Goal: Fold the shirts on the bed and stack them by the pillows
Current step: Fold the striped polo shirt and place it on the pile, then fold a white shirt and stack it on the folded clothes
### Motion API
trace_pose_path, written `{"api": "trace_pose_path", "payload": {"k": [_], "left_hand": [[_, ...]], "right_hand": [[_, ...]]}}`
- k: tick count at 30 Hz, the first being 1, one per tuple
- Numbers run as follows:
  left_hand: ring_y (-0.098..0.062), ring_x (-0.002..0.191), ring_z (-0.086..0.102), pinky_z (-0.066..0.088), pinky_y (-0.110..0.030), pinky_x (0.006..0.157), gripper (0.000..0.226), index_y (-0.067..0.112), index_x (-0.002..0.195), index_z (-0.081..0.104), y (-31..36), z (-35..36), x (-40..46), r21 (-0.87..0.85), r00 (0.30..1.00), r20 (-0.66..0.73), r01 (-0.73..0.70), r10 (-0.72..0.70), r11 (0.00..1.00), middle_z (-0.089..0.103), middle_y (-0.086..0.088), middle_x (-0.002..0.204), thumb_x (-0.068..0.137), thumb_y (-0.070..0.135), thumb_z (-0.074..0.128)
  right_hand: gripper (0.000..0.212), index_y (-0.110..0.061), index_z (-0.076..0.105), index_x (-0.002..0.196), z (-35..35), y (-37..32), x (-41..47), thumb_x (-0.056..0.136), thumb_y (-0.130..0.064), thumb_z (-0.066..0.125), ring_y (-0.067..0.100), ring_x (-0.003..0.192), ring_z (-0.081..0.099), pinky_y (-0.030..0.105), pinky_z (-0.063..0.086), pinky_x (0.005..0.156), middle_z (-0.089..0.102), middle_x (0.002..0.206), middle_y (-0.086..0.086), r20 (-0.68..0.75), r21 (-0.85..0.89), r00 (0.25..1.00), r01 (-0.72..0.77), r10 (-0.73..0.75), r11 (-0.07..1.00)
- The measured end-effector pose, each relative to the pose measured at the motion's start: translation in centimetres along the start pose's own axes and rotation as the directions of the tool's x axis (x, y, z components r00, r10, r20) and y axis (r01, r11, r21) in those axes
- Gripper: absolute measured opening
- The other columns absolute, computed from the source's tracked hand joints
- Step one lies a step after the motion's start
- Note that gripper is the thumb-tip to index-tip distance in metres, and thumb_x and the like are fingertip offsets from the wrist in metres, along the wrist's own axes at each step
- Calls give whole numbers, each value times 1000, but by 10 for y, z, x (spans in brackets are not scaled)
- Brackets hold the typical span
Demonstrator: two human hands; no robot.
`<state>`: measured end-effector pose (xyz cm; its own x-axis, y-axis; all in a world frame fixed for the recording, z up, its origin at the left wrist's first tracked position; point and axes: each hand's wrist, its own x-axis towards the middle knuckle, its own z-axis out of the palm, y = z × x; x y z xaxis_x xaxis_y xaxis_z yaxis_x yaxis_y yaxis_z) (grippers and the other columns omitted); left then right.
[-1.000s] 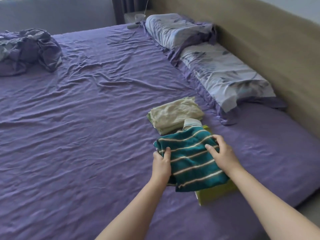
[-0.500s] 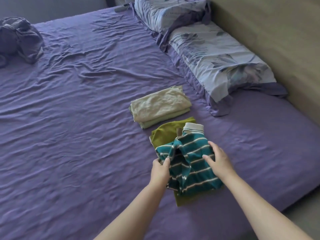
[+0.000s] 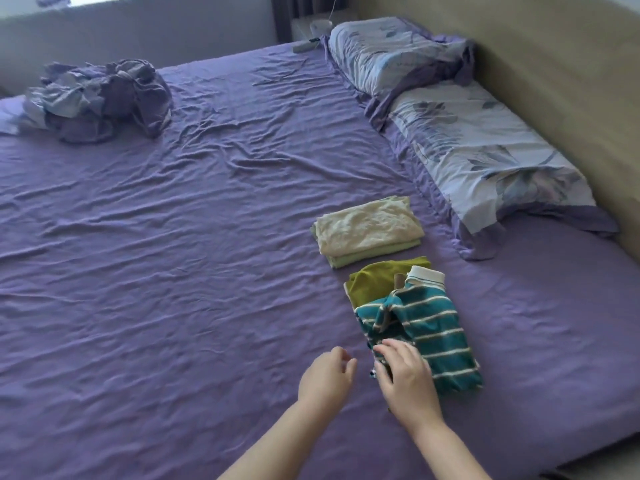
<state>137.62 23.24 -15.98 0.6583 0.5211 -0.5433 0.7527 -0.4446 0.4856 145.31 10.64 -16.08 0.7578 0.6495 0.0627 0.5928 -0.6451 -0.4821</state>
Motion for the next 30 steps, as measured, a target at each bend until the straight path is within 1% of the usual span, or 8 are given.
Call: {"api": "trace_pose_path", "payload": {"k": [3,8,14,16,17,19,21,30], "left_hand": [[-21,109,55,43,-32,84,33,22,114,54,-31,-22,-27,165,999,-2,-43,44,985,60,-1,117,94,44,39],[-26,111,54,42,-32,86,32,20,113,53,-106,-64,-89,305,999,-7,-42,47,951,57,-3,120,96,41,35],[-30,114,53,41,-36,90,36,19,116,52,-221,-116,-183,393,1000,1,-3,3,919,56,-5,124,94,43,38],[-30,115,52,41,-38,91,39,17,118,52,-267,-136,-218,430,1000,-11,5,-1,903,56,-7,124,93,45,39],[-31,116,52,40,-39,91,40,17,118,51,-293,-147,-235,442,1000,-24,15,-5,897,56,-7,124,93,46,39],[-31,116,51,39,-40,92,40,15,117,51,-342,-166,-270,462,998,-58,54,-30,885,55,-9,124,94,46,38],[-32,115,52,38,-41,92,40,14,115,51,-389,-182,-304,457,992,-99,117,-81,881,55,-9,123,94,46,37],[-31,115,53,38,-40,93,42,15,115,53,-523,-231,-401,278,909,-231,402,-345,872,57,-9,123,93,47,39]], "right_hand": [[38,-14,73,84,5,-38,-22,50,-7,89,23,81,70,38,56,66,71,89,2,63,-3,998,23,-23,1000],[48,-22,71,67,16,-111,-60,26,-24,95,7,64,67,18,52,54,67,71,-12,195,-31,971,146,-138,989],[50,-28,68,60,48,-228,-109,19,-39,93,4,58,64,13,47,50,62,65,-17,333,-64,907,295,-258,953],[44,-29,69,70,58,-276,-127,33,-40,92,5,67,65,16,49,56,64,74,-16,369,-83,882,346,-294,935],[37,-29,69,84,66,-300,-136,53,-41,86,7,82,65,19,50,67,65,88,-14,411,-87,863,358,-294,930],[31,-30,58,114,87,-345,-155,85,-41,56,10,114,52,25,40,91,56,118,-13,484,-96,818,403,-311,910],[34,-31,50,122,109,-388,-174,90,-40,44,11,122,44,27,34,96,51,126,-13,525,-77,782,437,-336,896],[36,-30,48,124,176,-547,-226,91,-41,40,16,122,45,30,34,97,53,127,-7,703,-66,559,668,-440,741]]}}
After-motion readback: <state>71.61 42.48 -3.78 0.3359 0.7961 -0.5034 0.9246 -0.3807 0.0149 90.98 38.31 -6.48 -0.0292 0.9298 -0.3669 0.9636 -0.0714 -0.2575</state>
